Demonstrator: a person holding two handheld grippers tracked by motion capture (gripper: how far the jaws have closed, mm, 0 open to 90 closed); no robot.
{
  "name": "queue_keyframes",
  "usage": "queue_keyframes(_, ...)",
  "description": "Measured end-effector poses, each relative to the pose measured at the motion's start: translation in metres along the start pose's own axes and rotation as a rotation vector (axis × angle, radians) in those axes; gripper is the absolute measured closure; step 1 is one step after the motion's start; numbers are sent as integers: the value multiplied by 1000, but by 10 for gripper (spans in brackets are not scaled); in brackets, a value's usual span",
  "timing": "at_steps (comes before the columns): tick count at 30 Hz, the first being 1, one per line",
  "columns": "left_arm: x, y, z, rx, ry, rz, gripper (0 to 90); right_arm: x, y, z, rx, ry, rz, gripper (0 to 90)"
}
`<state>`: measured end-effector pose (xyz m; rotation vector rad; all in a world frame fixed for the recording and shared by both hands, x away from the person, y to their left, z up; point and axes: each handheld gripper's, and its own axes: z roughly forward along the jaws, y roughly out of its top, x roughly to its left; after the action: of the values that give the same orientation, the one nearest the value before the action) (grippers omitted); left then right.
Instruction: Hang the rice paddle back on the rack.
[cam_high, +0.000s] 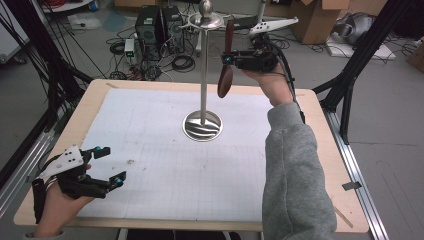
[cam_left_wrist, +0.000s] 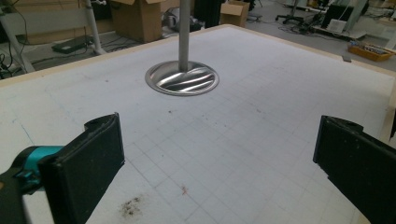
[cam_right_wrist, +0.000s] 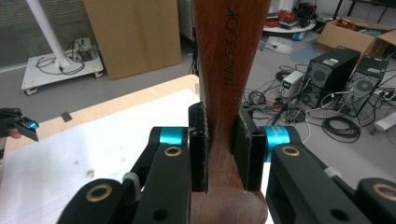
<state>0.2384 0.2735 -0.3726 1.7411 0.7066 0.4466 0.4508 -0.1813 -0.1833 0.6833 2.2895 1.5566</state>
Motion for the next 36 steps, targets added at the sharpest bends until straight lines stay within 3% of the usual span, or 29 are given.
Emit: queue_keyframes(36, 0, -5, -2, 15, 17, -6, 23, 2, 1, 14, -15, 0, 10, 767)
